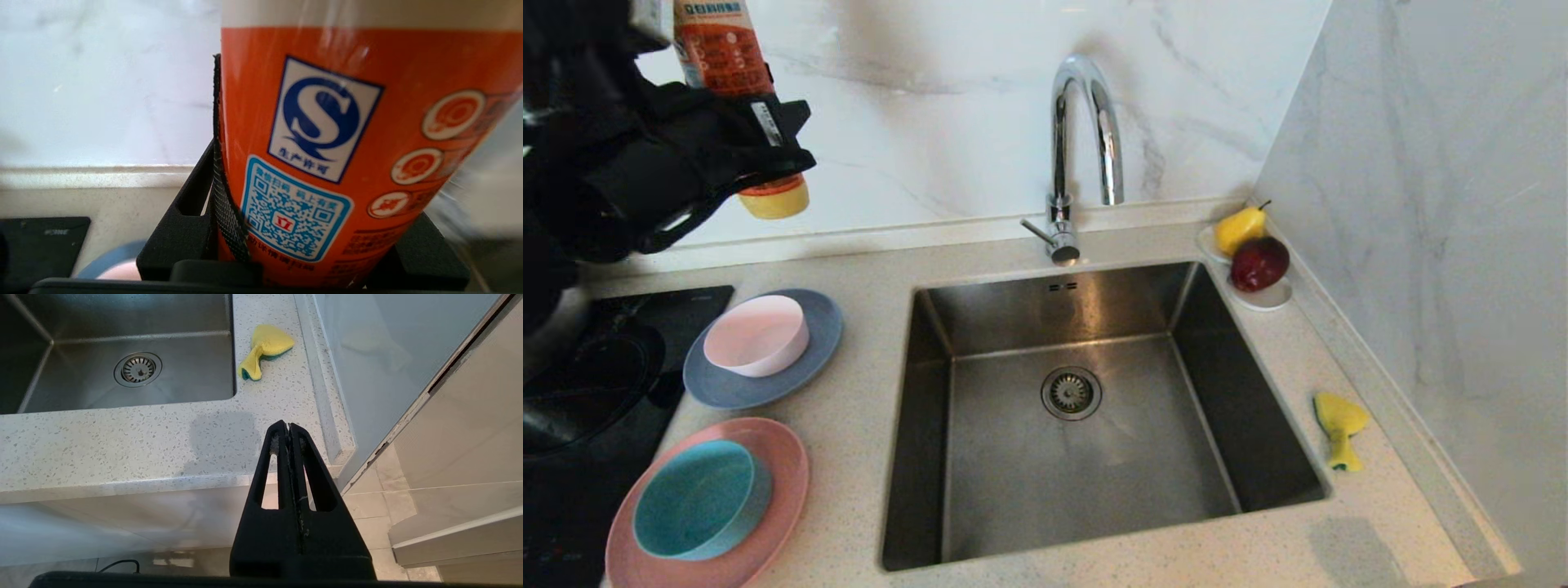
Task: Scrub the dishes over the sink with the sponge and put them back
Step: Squeeze it onto the sponge
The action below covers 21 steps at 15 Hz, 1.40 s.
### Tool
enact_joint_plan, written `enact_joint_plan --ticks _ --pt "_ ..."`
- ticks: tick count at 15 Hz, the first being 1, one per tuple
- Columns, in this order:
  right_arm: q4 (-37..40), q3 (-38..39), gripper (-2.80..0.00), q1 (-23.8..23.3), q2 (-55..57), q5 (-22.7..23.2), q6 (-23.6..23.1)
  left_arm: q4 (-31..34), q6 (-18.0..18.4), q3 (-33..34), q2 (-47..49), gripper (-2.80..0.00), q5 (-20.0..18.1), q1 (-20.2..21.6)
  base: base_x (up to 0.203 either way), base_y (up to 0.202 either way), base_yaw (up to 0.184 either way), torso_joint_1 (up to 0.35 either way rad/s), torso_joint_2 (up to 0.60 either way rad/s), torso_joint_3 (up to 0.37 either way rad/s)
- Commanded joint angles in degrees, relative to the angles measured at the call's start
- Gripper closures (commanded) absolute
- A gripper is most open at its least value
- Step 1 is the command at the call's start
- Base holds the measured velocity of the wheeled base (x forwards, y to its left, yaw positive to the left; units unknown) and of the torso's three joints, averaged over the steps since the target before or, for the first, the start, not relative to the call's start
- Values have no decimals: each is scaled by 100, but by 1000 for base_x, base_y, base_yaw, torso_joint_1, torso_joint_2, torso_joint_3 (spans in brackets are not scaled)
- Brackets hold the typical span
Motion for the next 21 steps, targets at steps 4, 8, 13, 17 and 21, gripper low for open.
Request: enact_joint_plan --ticks 4,8,13,17,21 --pt "-4 0 0 2 -1 0 1 2639 975 -955 -1373 0 14 -1126 0 0 0 0 0 0" --pt "-4 0 0 2 -1 0 1 3885 1676 -1965 -1100 0 13 -1898 0 0 0 0 0 0" --pt "-4 0 0 2 -1 0 1 4054 2145 -2802 -283 0 147 -2537 0 0 0 0 0 0" --pt "-4 0 0 2 -1 0 1 4060 2198 -3654 537 0 511 -3202 0 0 0 0 0 0" --pt "-4 0 0 2 -1 0 1 3947 2390 -4018 1059 0 779 -3859 0 0 0 0 0 0"
